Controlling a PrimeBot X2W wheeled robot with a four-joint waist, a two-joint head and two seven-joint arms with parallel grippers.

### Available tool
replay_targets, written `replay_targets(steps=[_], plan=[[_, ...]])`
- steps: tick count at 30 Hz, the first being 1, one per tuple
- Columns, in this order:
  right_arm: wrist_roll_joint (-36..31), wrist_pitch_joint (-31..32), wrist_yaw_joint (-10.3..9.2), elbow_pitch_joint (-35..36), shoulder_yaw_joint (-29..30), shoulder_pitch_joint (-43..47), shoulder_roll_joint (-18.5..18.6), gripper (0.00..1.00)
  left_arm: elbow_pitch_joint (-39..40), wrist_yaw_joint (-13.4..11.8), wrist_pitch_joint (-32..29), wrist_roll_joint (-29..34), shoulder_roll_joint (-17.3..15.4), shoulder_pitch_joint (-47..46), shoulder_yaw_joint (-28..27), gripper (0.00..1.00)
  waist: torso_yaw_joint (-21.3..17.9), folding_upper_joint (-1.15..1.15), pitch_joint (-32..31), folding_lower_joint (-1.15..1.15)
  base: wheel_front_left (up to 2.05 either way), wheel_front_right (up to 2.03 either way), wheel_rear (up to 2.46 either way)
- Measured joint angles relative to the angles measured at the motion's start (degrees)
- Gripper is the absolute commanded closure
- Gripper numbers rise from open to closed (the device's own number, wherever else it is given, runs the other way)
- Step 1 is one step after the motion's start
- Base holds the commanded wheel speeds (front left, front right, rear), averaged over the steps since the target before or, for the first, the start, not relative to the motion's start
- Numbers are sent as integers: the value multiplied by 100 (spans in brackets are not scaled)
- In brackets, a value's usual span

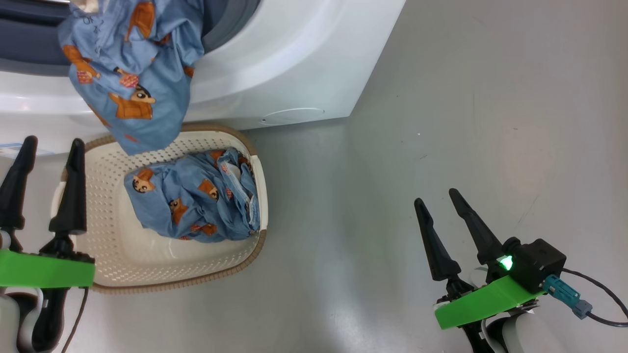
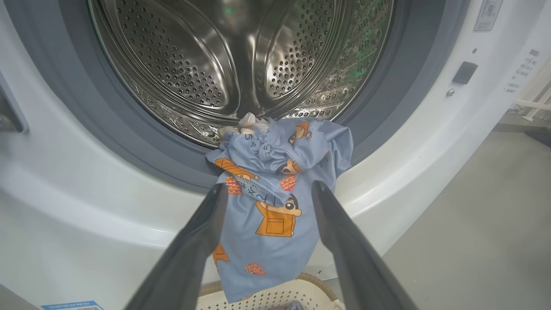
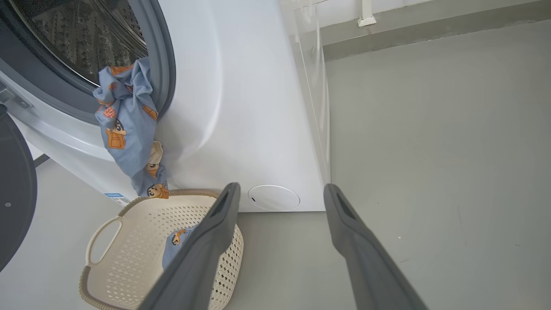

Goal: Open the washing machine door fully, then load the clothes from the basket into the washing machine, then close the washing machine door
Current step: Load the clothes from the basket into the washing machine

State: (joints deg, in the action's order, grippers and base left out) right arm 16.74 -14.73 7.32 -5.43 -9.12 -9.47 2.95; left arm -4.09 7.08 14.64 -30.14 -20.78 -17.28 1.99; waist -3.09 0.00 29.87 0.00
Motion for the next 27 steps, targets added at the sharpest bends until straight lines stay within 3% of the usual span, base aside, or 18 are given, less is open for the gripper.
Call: replay_targets(steps=[27], plan=[[-54, 0, 0, -105, 60, 32, 1, 0, -110, 26, 0, 164, 220, 257, -5, 0, 128, 0, -447, 0, 0, 0, 0]])
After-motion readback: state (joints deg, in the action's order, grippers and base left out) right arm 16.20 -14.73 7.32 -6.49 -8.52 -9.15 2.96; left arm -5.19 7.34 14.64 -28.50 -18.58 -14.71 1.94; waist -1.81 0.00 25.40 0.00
